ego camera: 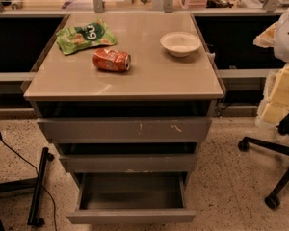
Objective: Close bottom drawer
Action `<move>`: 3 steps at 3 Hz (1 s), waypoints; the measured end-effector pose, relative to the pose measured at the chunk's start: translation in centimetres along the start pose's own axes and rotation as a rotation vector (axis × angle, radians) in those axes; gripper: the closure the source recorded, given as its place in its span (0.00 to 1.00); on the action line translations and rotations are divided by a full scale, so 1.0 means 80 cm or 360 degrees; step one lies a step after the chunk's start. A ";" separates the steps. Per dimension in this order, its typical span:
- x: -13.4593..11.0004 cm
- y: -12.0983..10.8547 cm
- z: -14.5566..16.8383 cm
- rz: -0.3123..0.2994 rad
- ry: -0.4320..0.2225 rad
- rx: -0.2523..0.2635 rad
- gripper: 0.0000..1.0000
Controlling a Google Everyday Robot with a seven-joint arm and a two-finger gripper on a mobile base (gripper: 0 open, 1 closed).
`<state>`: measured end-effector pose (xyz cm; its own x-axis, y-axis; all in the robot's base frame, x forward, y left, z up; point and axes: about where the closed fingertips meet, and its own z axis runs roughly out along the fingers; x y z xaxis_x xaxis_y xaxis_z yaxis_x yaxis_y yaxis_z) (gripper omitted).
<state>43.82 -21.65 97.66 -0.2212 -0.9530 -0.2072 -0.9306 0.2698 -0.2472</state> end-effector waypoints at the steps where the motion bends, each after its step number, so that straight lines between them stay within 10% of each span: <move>1: 0.000 0.000 0.000 0.0000 0.0000 0.0000 0.00; 3: 0.013 0.045 0.025 0.0013 -0.0153 0.0052 0.00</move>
Offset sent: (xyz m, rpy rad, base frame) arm -0.0177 0.0005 -0.0143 0.0240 -0.0521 0.0278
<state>40.86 -21.44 94.63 -0.1984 -0.9334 -0.2989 -0.9185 0.2835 -0.2757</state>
